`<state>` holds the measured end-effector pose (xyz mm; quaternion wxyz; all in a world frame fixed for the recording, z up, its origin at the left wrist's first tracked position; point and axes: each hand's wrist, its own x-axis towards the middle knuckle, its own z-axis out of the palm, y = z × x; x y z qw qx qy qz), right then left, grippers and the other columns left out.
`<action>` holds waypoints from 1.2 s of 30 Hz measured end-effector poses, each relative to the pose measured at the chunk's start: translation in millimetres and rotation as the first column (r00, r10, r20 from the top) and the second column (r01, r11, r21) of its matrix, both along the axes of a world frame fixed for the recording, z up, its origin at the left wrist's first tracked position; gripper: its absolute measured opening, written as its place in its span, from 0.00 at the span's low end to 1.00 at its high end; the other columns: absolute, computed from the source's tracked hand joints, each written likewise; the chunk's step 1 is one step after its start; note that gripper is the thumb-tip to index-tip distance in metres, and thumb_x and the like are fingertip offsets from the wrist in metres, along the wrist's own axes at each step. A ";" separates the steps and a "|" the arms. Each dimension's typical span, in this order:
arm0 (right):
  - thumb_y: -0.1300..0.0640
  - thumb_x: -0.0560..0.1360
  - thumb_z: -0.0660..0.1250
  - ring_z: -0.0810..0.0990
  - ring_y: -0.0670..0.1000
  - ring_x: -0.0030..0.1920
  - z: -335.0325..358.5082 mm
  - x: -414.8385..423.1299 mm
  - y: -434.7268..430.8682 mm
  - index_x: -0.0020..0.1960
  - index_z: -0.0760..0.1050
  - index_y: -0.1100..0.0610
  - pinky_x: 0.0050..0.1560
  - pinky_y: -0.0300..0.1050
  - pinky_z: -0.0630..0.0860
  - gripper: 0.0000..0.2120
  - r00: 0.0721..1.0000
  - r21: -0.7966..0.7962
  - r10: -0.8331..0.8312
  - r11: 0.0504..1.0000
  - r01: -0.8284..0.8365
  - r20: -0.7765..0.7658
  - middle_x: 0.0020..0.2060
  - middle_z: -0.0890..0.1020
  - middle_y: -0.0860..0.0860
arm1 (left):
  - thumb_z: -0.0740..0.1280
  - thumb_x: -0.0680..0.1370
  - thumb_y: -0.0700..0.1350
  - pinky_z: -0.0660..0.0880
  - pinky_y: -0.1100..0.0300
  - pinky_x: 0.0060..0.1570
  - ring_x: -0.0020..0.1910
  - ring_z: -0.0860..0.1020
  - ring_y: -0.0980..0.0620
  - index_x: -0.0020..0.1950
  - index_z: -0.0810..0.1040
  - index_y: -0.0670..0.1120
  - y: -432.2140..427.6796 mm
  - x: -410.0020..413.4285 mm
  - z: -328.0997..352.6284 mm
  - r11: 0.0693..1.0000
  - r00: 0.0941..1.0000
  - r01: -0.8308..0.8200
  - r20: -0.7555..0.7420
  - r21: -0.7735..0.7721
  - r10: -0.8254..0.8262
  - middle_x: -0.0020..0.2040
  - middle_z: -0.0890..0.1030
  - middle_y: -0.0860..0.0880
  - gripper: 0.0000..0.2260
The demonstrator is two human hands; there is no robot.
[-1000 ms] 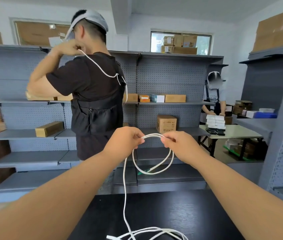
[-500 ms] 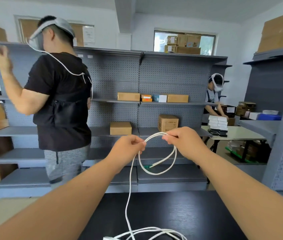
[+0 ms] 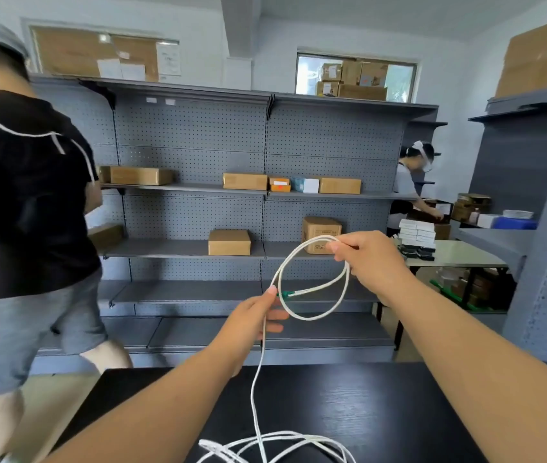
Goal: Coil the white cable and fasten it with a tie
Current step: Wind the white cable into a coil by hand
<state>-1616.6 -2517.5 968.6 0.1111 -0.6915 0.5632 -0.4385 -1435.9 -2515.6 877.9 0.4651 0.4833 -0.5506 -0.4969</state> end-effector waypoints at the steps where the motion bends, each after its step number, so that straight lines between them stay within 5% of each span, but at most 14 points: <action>1: 0.55 0.77 0.63 0.71 0.45 0.34 -0.7 -0.1 -0.4 0.49 0.82 0.57 0.45 0.46 0.72 0.10 0.999 -0.001 -0.006 1.000 0.006 0.049 0.36 0.81 0.51 | 0.57 0.78 0.59 0.71 0.55 0.56 0.43 0.80 0.50 0.50 0.78 0.50 1.0 -2.4 -0.2 1.000 1.000 -0.003 -0.020 0.007 0.003 0.47 0.84 0.50 0.16; 4: 0.54 0.77 0.63 0.72 0.44 0.34 -3.1 0.7 -0.4 0.50 0.82 0.55 0.44 0.45 0.73 0.09 0.991 -0.007 -0.027 1.000 0.028 0.131 0.36 0.80 0.48 | 0.60 0.78 0.57 0.69 0.55 0.55 0.39 0.75 0.53 0.46 0.77 0.49 2.4 -9.2 0.3 1.000 0.998 -0.015 -0.056 -0.003 0.015 0.41 0.80 0.54 0.13; 9: 0.54 0.77 0.64 0.75 0.50 0.40 -8.3 3.8 -1.1 0.46 0.82 0.55 0.49 0.51 0.76 0.09 0.977 -0.006 -0.050 0.999 0.052 0.207 0.37 0.81 0.51 | 0.60 0.78 0.55 0.62 0.63 0.36 0.34 0.64 0.54 0.41 0.73 0.47 -1.4 -14.6 3.2 0.995 0.995 -0.088 -0.058 -0.052 0.085 0.35 0.67 0.51 0.13; 15: 0.56 0.78 0.63 0.73 0.43 0.35 -27.5 14.2 -4.5 0.49 0.79 0.53 0.30 0.29 0.70 0.07 0.899 0.040 -0.002 0.999 -0.017 0.438 0.36 0.79 0.47 | 0.56 0.81 0.50 0.69 0.62 0.44 0.40 0.75 0.56 0.47 0.79 0.50 -7.9 -13.0 14.8 0.978 0.945 -0.188 -0.289 -0.086 0.156 0.43 0.78 0.51 0.13; 18: 0.57 0.77 0.63 0.74 0.45 0.34 -37.1 19.8 -5.4 0.47 0.80 0.55 0.34 0.31 0.73 0.07 0.862 0.104 0.000 0.993 -0.061 0.508 0.37 0.80 0.49 | 0.56 0.82 0.49 0.69 0.56 0.56 0.43 0.79 0.56 0.46 0.78 0.48 -11.8 -7.4 20.3 0.973 0.920 -0.213 -0.354 -0.089 0.169 0.43 0.83 0.51 0.13; 22: 0.58 0.77 0.64 0.73 0.47 0.33 -46.8 23.6 -8.9 0.40 0.79 0.53 0.41 0.40 0.75 0.08 0.865 0.218 0.003 0.967 -0.131 0.503 0.36 0.80 0.51 | 0.54 0.82 0.46 0.72 0.60 0.49 0.39 0.77 0.52 0.45 0.75 0.46 -15.1 -0.9 27.4 0.964 0.904 -0.222 -0.402 -0.148 0.146 0.33 0.78 0.50 0.12; 26: 0.57 0.75 0.66 0.73 0.48 0.35 -54.7 26.7 -11.8 0.42 0.80 0.56 0.40 0.40 0.73 0.06 0.895 0.284 0.014 0.946 -0.156 0.446 0.36 0.80 0.52 | 0.53 0.82 0.47 0.71 0.59 0.43 0.38 0.76 0.52 0.48 0.76 0.48 -17.6 8.4 32.2 0.963 0.952 -0.187 -0.277 -0.194 0.129 0.24 0.75 0.56 0.12; 32: 0.59 0.76 0.65 0.74 0.48 0.39 -50.4 31.8 -10.3 0.46 0.78 0.52 0.39 0.38 0.72 0.04 0.900 0.281 0.080 0.935 -0.217 0.429 0.41 0.79 0.49 | 0.52 0.82 0.51 0.70 0.57 0.54 0.34 0.73 0.54 0.50 0.76 0.52 -19.8 24.6 38.0 0.958 0.996 -0.091 -0.014 -0.273 0.090 0.32 0.68 0.50 0.13; 36: 0.50 0.78 0.60 0.76 0.49 0.51 -42.1 38.4 -5.2 0.62 0.72 0.51 0.46 0.42 0.73 0.13 0.952 0.255 0.120 0.947 -0.195 0.283 0.54 0.79 0.48 | 0.53 0.82 0.49 0.69 0.77 0.34 0.37 0.71 0.52 0.48 0.75 0.50 -15.2 29.5 45.5 0.938 0.986 -0.055 0.129 -0.342 0.104 0.34 0.68 0.50 0.12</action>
